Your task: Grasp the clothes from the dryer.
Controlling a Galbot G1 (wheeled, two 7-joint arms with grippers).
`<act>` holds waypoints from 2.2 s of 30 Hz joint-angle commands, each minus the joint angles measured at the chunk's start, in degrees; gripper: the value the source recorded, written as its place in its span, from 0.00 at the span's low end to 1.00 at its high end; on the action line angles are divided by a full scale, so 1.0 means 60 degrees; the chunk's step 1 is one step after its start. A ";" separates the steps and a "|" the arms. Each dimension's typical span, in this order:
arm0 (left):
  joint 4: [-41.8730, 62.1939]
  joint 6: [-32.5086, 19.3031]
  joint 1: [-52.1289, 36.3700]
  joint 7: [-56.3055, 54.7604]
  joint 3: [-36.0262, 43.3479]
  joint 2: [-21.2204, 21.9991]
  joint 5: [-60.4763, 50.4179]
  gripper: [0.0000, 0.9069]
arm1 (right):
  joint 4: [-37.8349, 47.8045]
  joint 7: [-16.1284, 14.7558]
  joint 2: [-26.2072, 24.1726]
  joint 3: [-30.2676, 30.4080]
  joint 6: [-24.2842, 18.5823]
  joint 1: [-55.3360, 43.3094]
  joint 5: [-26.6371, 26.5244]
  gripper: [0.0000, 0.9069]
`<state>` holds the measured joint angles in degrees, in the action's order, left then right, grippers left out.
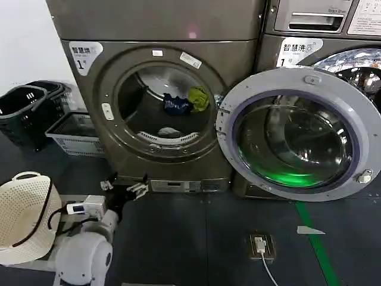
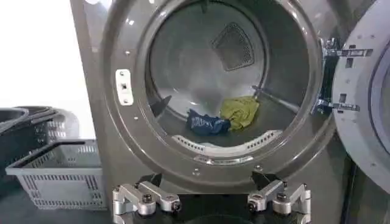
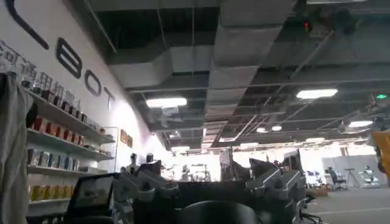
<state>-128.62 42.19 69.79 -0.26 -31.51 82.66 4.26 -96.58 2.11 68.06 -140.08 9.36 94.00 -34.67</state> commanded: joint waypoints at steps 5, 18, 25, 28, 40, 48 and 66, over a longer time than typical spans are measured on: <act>0.0040 0.0469 -0.0027 -0.0010 0.0023 -0.0016 0.0010 1.00 | 0.0023 0.0025 0.0026 -0.0029 -0.0028 -0.0013 -0.0008 1.00; -0.0055 0.0469 0.0092 0.0043 -0.0005 -0.0003 -0.0042 1.00 | -0.0059 0.0038 0.0073 0.0056 -0.0003 -0.0041 -0.0048 1.00; -0.0030 0.0469 0.0051 0.0055 0.0030 0.0061 -0.0039 1.00 | -0.0007 0.0041 0.0063 0.0037 -0.0010 -0.0045 -0.0045 1.00; -0.0018 0.0469 0.0066 0.0060 0.0046 0.0058 -0.0047 1.00 | -0.0032 0.0044 0.0081 0.0082 0.0002 -0.0067 -0.0043 1.00; 0.0228 0.0469 -0.0074 -0.0074 0.0197 0.0040 -0.0248 1.00 | -0.0150 0.0092 0.0048 0.0130 0.0031 -0.0070 -0.0047 1.00; 0.0212 0.0469 -0.0074 -0.0058 0.0236 0.0046 -0.0277 1.00 | -0.0157 0.0111 0.0055 0.0090 0.0039 -0.0062 -0.0045 1.00; 0.0112 0.0469 0.0131 -0.0388 0.0211 0.0057 -0.0012 1.00 | -0.0176 0.0100 0.0118 0.0069 0.0057 -0.0042 -0.0072 1.00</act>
<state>-127.93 42.19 70.47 -2.12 -30.15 82.98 3.66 -97.59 2.75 68.83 -139.66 9.66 93.83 -35.06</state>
